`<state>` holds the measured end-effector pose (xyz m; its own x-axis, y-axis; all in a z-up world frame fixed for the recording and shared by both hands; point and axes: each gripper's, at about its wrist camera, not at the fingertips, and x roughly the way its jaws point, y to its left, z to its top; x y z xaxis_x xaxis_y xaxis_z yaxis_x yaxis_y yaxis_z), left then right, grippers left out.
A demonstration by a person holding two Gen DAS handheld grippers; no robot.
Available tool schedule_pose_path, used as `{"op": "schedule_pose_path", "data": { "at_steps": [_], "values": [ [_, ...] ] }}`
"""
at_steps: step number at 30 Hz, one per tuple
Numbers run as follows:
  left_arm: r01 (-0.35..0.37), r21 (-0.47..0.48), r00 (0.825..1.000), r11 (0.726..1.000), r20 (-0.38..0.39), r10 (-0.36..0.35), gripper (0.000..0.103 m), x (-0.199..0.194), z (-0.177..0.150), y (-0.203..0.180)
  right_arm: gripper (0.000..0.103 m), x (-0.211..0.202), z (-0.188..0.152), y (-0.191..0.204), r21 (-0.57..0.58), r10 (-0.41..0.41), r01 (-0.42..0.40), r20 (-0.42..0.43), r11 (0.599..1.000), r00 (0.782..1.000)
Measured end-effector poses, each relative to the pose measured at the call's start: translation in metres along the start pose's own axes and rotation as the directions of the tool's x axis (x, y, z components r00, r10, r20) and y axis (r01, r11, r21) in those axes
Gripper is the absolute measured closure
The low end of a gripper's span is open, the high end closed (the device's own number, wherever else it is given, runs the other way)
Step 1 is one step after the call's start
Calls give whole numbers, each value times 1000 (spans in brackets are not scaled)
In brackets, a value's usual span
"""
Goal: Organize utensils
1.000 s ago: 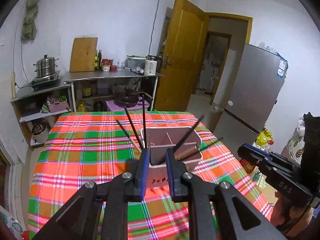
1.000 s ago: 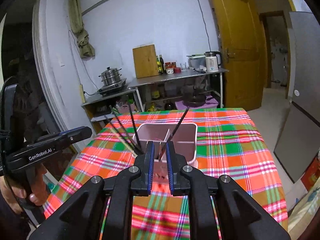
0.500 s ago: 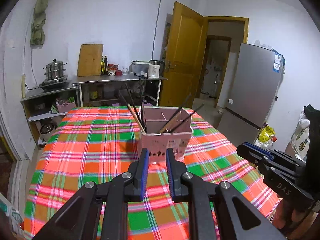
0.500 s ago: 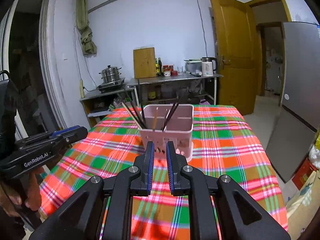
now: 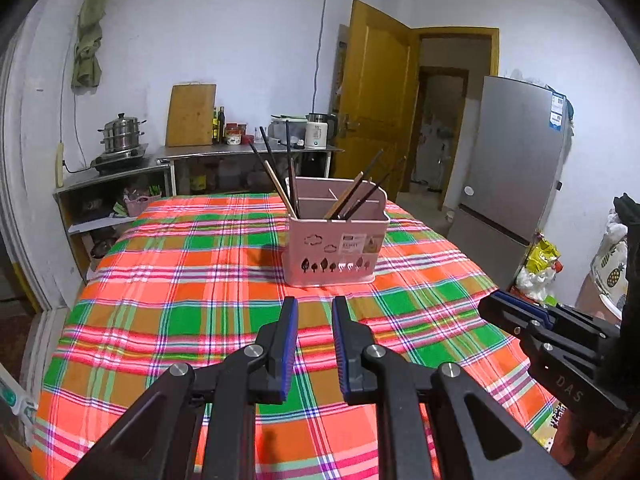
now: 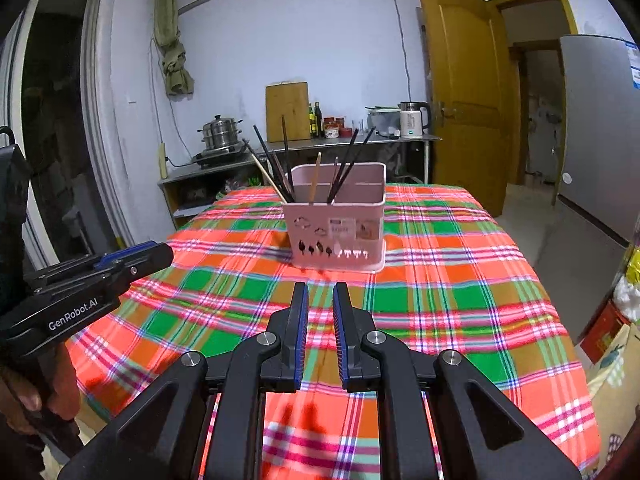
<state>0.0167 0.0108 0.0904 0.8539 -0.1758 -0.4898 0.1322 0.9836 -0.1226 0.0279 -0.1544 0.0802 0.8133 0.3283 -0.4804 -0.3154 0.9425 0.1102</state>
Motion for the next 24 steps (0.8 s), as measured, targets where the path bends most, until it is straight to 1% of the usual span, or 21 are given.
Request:
{"op": "schedule_pose_path", "data": {
  "at_steps": [5,24],
  "values": [
    [7,-4,1000,1000,-11,-7,87,4,-7,2,90,1,-5,-2,12,-3,3,-5,1000,1000],
    [14,2,1000,1000,-18,-14,87,7,-11,2,90,1,-8,0,16,-5,5,-10,1000,1000]
  ]
}}
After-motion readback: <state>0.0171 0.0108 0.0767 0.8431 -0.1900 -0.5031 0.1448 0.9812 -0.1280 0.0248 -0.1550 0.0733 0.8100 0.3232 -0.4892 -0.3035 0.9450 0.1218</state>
